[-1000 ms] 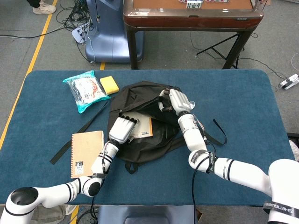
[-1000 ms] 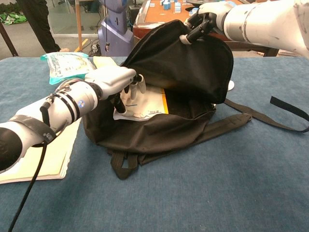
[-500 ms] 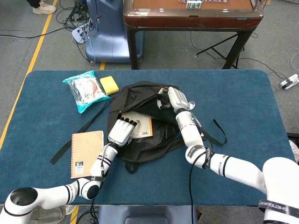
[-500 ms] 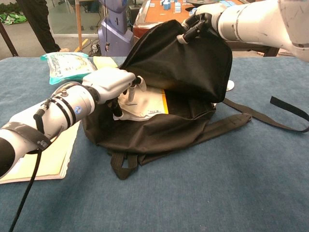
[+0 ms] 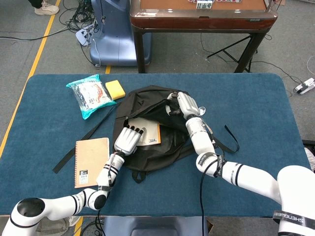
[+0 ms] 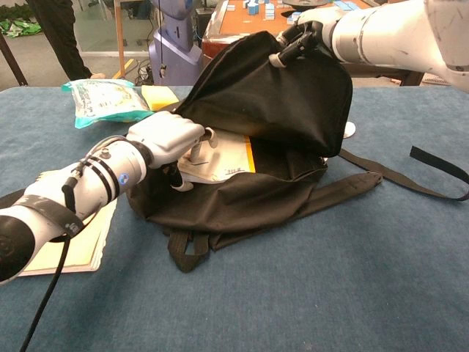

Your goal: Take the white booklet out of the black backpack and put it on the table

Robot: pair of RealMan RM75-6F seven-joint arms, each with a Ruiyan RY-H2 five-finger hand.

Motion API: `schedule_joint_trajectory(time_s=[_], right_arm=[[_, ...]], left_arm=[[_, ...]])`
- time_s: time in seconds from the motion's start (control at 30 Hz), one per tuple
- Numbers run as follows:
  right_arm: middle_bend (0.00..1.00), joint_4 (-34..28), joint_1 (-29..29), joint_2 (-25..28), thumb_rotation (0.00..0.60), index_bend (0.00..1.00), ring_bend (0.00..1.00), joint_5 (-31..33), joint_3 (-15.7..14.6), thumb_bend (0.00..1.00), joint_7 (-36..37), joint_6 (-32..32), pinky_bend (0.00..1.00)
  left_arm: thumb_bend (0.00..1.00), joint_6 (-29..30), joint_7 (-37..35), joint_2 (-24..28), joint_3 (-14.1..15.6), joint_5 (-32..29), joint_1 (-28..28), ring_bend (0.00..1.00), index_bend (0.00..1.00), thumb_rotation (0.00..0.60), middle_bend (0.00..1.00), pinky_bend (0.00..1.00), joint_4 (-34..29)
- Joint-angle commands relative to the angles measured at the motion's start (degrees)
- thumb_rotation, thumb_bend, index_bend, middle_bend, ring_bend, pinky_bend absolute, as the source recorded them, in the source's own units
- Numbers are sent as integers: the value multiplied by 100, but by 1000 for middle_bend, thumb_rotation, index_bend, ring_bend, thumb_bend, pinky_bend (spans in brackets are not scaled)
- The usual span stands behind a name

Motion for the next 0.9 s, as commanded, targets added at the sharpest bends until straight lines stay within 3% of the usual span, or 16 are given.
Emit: schedule_joint_trajectory(time_s=[0.03,0.67,0.9], right_arm=[[267,13,-1,-4,600,594,106,3,-10,454,21,-13,7],[267,-6,13,-26,600,594,106,25,-35,451,192,-82,7],[267,-13,23,-27,600,594,106,20,-18,449,267,-101,7]], left_arm=[[220,11,38,10,-3,-22,-1,341,243,600,398,338,-24],[220,159,450,-352,-32,25,-187,341,260,600,396,338,707],[222,240,235,-500,-61,202,-217,361,339,600,402,374,954]])
